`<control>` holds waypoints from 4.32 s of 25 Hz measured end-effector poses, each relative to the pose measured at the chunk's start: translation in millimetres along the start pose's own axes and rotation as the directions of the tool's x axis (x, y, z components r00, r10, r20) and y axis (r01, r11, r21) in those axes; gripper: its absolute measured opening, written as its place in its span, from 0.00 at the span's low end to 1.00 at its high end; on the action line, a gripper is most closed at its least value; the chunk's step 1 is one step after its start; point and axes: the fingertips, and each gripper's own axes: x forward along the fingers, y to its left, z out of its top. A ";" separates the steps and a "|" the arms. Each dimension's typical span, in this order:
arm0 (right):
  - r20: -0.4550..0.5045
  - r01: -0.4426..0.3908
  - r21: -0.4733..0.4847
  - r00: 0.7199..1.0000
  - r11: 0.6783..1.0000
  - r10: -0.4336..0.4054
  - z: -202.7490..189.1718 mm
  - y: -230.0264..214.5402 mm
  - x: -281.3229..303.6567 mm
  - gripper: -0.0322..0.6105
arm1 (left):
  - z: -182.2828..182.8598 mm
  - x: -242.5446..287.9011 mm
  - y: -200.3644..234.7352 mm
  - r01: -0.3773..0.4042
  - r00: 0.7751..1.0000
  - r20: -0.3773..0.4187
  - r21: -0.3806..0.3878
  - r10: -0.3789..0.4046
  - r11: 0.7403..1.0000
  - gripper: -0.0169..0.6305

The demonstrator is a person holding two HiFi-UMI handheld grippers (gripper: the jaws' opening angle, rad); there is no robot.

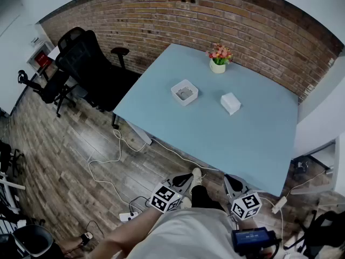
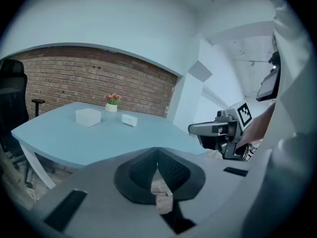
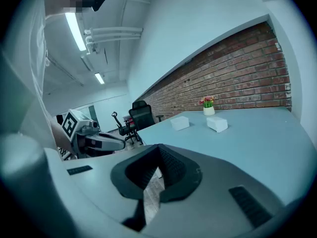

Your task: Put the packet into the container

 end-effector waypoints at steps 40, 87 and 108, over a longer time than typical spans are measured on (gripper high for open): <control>-0.007 -0.031 0.023 1.000 0.999 0.031 10.5 -17.6 50.2 0.06 | 13.2 -7.5 31.1 -0.101 0.995 0.009 -0.004 0.101 0.995 0.04; 0.049 0.104 0.216 0.992 0.971 -0.117 53.5 -152.7 128.6 0.06 | 120.0 170.5 125.4 0.159 0.972 -0.225 0.391 -0.073 0.907 0.05; 0.039 0.414 0.393 0.885 0.821 -0.464 42.4 -185.5 95.4 0.06 | 118.5 311.9 174.1 0.420 0.866 -0.500 0.745 0.017 0.518 0.05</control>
